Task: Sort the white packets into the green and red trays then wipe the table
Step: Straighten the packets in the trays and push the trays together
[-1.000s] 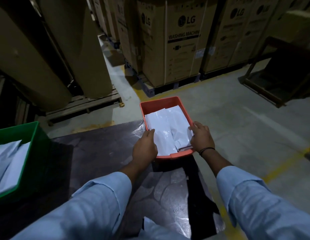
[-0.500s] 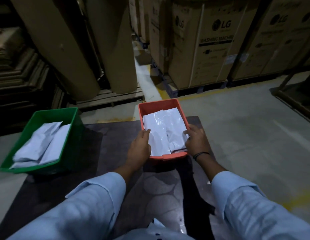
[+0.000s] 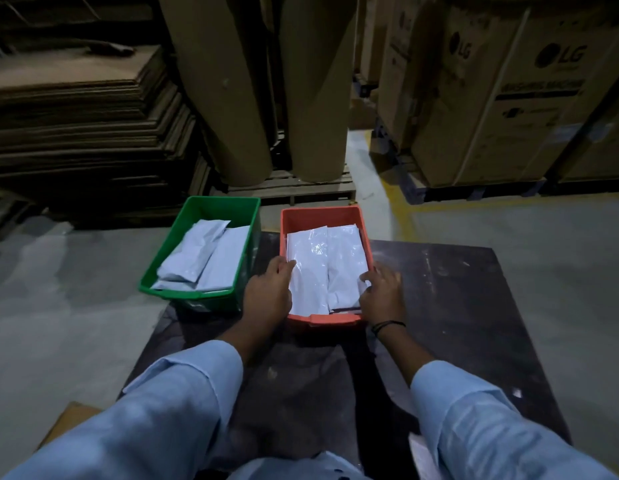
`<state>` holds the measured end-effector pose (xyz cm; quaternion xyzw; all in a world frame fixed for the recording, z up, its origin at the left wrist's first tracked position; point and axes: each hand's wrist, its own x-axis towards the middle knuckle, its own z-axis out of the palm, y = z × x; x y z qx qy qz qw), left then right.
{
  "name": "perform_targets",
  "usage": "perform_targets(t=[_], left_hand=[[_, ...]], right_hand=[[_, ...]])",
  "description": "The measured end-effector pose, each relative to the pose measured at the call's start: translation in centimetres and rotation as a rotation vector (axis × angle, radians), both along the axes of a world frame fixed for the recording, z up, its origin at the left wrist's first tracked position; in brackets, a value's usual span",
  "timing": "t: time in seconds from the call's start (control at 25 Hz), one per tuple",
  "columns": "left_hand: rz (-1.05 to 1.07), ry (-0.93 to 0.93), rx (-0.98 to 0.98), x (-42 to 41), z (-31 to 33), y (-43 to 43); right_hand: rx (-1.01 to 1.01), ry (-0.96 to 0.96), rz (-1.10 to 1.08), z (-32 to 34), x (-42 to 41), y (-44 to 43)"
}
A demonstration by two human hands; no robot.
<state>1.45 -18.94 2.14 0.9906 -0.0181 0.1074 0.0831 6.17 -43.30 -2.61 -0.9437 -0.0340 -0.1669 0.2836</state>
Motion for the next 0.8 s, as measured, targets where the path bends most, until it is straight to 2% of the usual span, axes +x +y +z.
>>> perform_targets(t=[0.12, 0.28, 0.44, 0.6, 0.68, 0.8], left_hand=[[0.006, -0.064, 0.061, -0.4, -0.4, 3.4], [0.141, -0.145, 0.055, -0.6, -0.3, 6.9], [0.379, -0.176, -0.058, -0.9, -1.5, 10.7], [0.541, -0.004, -0.134, -1.0, -3.6, 13.0], [0.551, 0.071, -0.138, -1.1, -4.4, 13.6], [0.529, 0.09, -0.135, -1.1, -4.6, 14.1]], right_hand=[[0.0, 0.005, 0.034, 0.7, -0.9, 3.4], [-0.172, -0.019, 0.056, 2.1, -2.3, 6.2], [-0.286, -0.098, 0.326, 2.4, -4.4, 9.5], [-0.377, -0.119, 0.525, 2.1, -5.8, 12.6], [-0.432, -0.131, 0.581, 2.0, -5.9, 13.6], [-0.484, -0.148, 0.623, 1.9, -5.6, 14.8]])
